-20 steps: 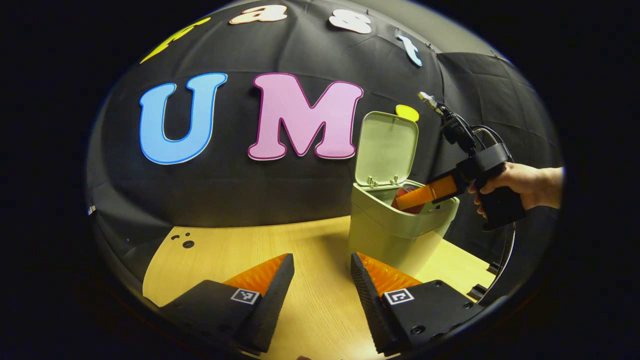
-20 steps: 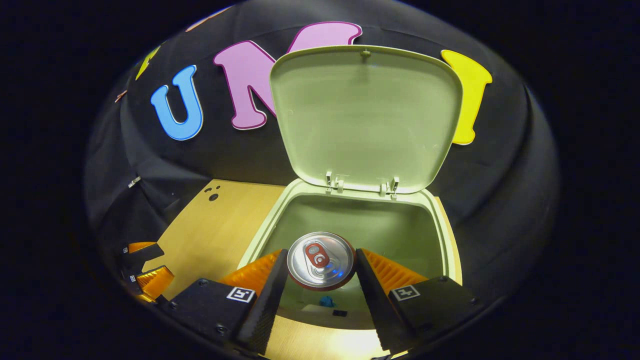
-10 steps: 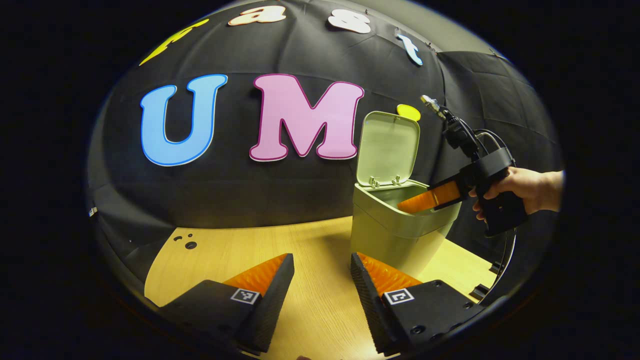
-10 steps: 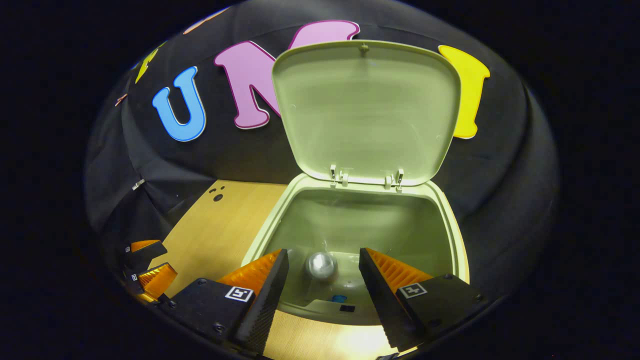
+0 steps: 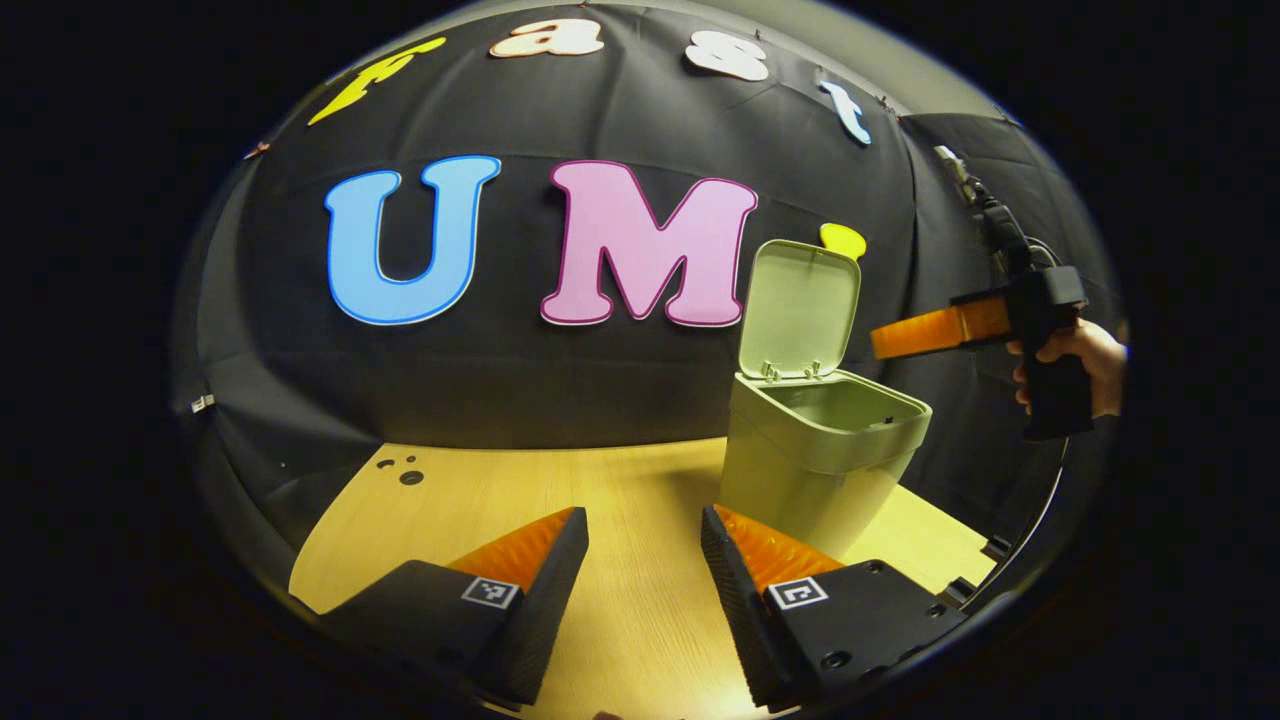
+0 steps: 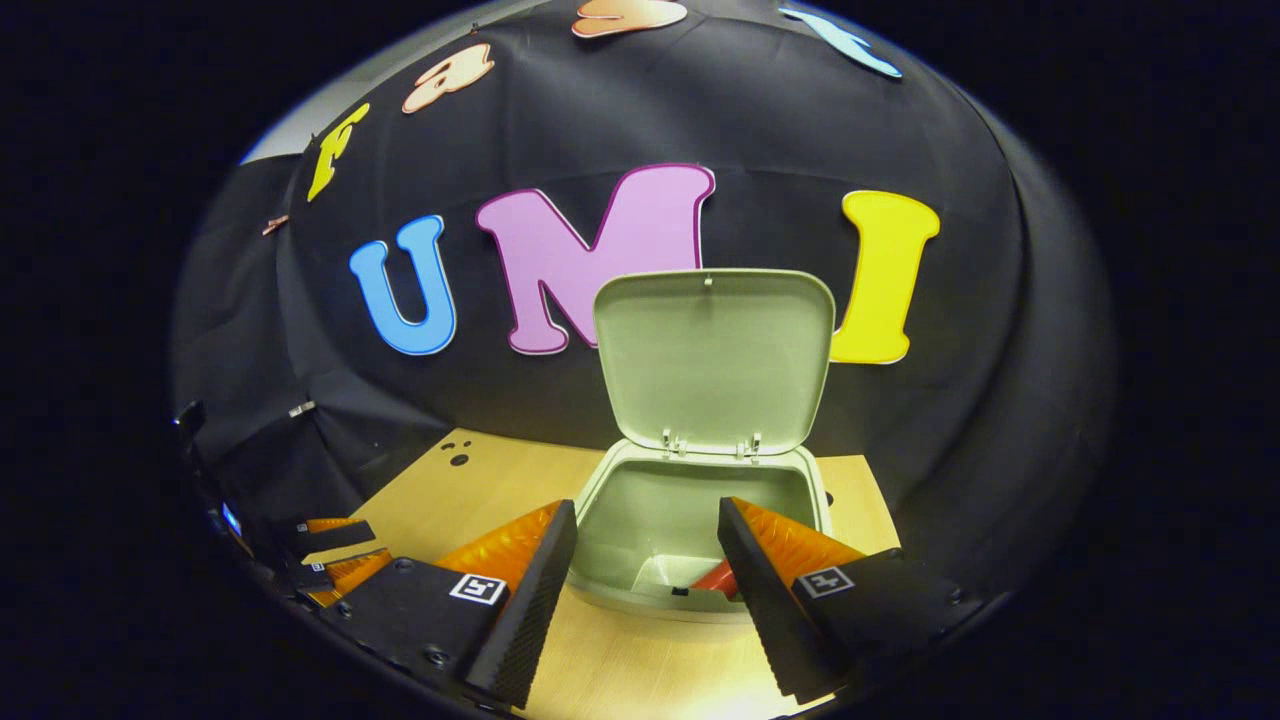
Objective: Press the lid of the desktop garbage bin to open it, pick up the crumpled paper on the desktop and throw it into the bin, then pick up the pop can on the desktop and drop it into the bin, and finally close the garbage bin lid.
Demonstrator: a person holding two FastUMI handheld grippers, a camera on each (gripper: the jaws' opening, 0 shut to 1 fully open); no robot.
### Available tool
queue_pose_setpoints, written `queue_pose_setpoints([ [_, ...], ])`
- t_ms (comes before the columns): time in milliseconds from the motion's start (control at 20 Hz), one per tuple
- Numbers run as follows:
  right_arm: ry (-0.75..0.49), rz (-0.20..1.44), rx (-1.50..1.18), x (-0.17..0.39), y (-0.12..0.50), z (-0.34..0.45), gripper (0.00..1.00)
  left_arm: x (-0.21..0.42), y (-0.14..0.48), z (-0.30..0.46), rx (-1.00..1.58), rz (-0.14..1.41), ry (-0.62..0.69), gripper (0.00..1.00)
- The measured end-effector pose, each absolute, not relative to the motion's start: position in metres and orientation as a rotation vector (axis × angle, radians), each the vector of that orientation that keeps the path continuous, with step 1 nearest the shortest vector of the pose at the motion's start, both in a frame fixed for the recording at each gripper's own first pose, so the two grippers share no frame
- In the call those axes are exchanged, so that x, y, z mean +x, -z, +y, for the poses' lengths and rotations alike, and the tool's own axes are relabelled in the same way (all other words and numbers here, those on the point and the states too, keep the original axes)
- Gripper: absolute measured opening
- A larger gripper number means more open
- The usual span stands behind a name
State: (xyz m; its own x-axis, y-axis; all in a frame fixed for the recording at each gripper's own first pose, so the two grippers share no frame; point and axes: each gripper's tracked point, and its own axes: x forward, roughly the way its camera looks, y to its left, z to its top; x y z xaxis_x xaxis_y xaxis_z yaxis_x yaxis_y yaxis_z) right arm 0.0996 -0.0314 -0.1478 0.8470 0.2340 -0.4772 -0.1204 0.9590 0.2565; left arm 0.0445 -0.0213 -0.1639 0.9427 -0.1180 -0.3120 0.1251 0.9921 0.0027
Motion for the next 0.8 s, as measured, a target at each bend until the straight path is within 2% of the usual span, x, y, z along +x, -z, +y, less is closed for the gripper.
queue_pose_setpoints([
  [350, -0.204, 0.483, 0.186, 0.09, 0.114, -0.04, 0.9, 0.037, 0.158, -0.025, -0.004, 0.306, 0.107, 0.75],
  [500, -0.214, 0.454, 0.152, 0.091, 0.098, -0.039, 0.94, 0.033, 0.157, -0.025, 0.003, 0.304, 0.104, 0.75],
  [800, -0.212, 0.369, 0.147, 0.111, 0.057, -0.043, 0.96, 0.029, 0.152, -0.029, 0.002, 0.296, 0.103, 0.76],
])
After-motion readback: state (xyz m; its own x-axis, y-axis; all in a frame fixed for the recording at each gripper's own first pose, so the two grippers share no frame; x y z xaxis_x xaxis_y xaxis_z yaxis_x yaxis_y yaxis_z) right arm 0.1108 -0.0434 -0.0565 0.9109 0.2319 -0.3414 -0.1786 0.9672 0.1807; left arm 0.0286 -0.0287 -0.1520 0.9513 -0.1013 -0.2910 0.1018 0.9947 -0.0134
